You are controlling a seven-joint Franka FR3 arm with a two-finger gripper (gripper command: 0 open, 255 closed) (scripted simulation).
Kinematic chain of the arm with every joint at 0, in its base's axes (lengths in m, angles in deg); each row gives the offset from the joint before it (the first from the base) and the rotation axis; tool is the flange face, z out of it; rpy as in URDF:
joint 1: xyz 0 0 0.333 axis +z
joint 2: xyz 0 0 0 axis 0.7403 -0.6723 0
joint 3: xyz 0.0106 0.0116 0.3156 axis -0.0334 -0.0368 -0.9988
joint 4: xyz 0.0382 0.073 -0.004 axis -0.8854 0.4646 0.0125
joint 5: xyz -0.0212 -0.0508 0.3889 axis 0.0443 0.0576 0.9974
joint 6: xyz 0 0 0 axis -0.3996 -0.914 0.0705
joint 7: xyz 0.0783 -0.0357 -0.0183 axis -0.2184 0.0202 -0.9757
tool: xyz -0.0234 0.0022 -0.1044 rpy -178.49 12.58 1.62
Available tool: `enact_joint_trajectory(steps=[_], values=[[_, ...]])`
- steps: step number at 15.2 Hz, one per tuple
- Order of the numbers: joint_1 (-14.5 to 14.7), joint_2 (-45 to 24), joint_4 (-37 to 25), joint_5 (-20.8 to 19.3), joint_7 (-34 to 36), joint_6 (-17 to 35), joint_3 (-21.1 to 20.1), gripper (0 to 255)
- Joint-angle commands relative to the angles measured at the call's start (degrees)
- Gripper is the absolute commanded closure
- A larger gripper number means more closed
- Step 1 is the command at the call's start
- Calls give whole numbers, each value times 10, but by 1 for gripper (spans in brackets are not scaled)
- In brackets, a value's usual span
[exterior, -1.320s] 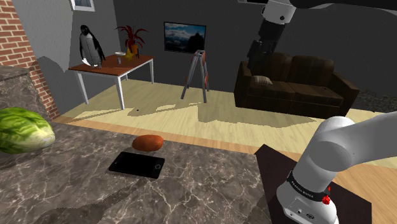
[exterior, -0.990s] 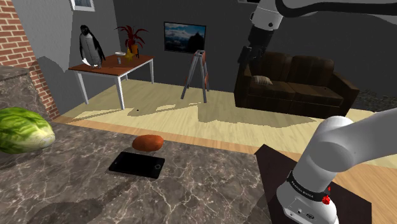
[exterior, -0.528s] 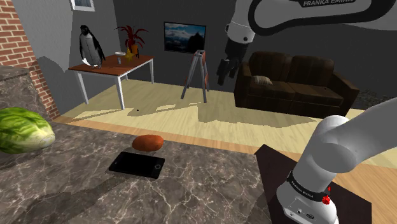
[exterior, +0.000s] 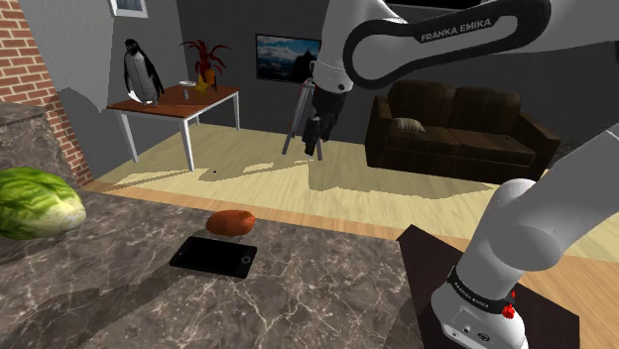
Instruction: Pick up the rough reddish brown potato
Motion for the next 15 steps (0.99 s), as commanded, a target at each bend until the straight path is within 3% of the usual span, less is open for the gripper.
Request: enact_joint_trajectory(steps=[1,8,15], values=[[7,-30,-8,-3,1,22,-13,0],[30,-145,-51,-32,16,86,-61,0],[58,-268,-113,-91,44,130,-100,0]])
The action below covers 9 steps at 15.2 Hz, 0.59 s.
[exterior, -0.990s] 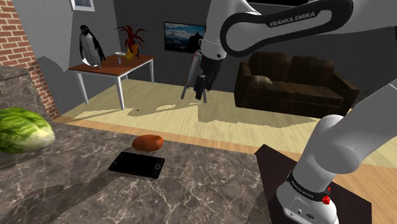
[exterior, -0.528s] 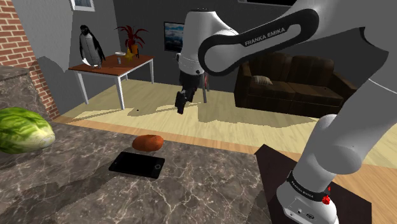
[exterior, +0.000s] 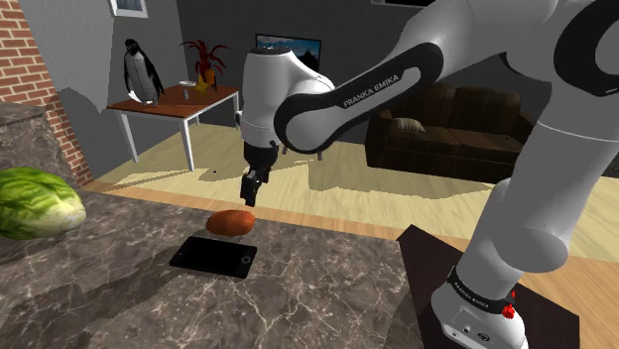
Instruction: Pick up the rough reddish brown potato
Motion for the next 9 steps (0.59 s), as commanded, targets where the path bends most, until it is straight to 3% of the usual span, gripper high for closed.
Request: enact_joint_trajectory(steps=[1,4,9], values=[[10,-36,-21,-20,8,9,-9,0],[24,-75,-45,-43,18,18,-15,0],[27,-96,-29,-60,33,50,-11,0]])
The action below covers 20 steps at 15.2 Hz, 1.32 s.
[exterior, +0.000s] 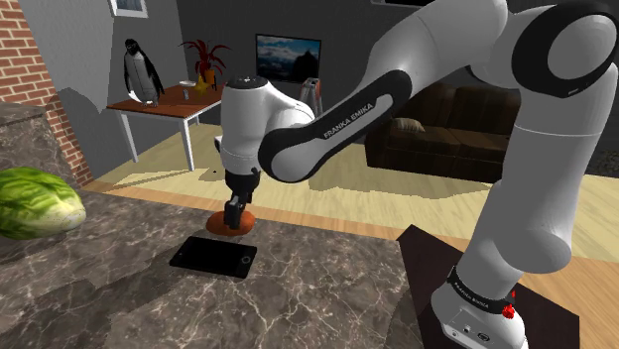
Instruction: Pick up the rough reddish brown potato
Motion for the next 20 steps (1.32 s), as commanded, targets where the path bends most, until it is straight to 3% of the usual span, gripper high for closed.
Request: enact_joint_trajectory(steps=[1,4,5,14,20], values=[[0,-9,8,-8,5,15,2,0],[2,-16,11,-14,11,25,4,0],[2,-17,10,-14,11,25,4,255],[2,-16,11,-14,11,25,4,255],[-2,10,-5,8,-8,-13,-2,255]])
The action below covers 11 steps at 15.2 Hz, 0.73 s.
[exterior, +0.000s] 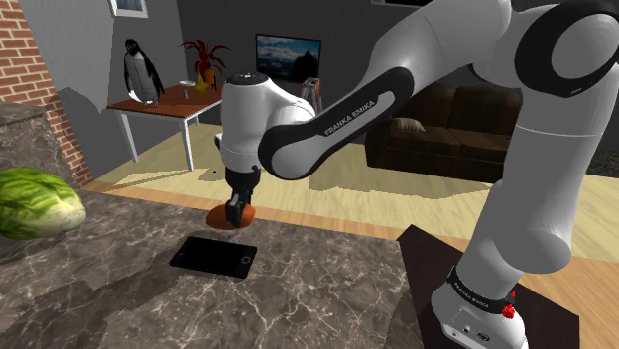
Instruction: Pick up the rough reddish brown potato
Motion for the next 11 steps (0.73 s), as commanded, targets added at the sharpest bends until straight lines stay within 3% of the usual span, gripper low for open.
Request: enact_joint_trajectory(steps=[1,11], values=[[-1,8,-7,7,-7,-14,-1,255],[-4,36,-39,31,-27,-69,-6,255]])
